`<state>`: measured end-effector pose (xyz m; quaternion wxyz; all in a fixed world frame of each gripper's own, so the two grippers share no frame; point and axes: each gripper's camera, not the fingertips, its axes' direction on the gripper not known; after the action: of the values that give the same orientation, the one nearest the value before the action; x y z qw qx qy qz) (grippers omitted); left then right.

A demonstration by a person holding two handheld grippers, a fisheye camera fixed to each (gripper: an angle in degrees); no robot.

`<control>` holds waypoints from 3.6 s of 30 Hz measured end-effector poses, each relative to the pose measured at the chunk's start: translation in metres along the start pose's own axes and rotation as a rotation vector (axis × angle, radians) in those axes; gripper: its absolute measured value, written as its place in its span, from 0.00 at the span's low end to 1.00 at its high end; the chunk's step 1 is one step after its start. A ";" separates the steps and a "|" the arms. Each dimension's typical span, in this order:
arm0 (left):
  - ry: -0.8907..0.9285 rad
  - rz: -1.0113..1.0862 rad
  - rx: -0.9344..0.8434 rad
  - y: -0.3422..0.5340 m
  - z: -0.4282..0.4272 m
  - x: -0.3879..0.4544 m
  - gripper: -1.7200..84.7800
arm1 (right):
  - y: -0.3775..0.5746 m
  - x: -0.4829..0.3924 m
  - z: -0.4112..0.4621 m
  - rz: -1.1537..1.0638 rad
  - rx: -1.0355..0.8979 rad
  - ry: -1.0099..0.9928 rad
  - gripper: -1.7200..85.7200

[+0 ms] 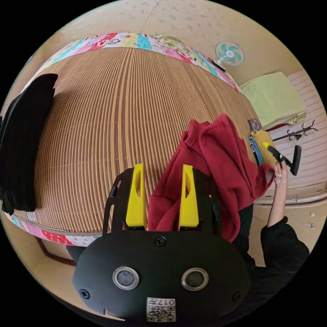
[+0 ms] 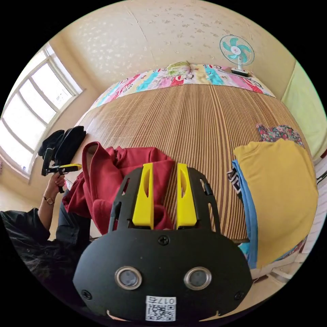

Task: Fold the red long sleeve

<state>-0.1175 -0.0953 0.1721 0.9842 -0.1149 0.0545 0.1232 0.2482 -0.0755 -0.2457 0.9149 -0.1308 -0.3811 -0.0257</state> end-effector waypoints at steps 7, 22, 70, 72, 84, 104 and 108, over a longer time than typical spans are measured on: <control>-0.055 -0.001 0.043 0.062 0.002 0.013 0.16 | -0.079 -0.049 0.108 -0.122 -0.353 0.091 0.14; 0.529 0.288 0.885 0.213 -0.211 0.012 0.03 | 0.121 -0.145 -0.203 -0.137 0.673 -0.099 0.05; 0.147 0.115 0.190 0.108 0.015 -0.003 0.01 | 0.085 -0.034 0.065 0.509 0.113 0.084 0.12; 0.164 0.082 0.170 0.099 0.016 -0.009 0.01 | 0.070 -0.009 0.082 0.498 -0.022 0.162 0.12; 0.167 0.003 0.094 0.057 0.015 -0.028 0.01 | 0.056 0.187 -0.112 0.923 0.527 -0.061 0.05; 0.125 0.014 0.128 0.034 -0.008 -0.069 0.01 | 0.053 0.228 -0.001 0.657 0.325 -0.357 0.05; 0.179 -0.019 0.169 0.035 -0.013 -0.091 0.01 | -0.017 0.163 -0.067 0.360 0.690 -0.724 0.03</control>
<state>-0.2152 -0.0868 0.1650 0.9826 -0.0424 0.1516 0.0983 0.4078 -0.1010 -0.1725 0.7045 0.1140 -0.6304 0.3055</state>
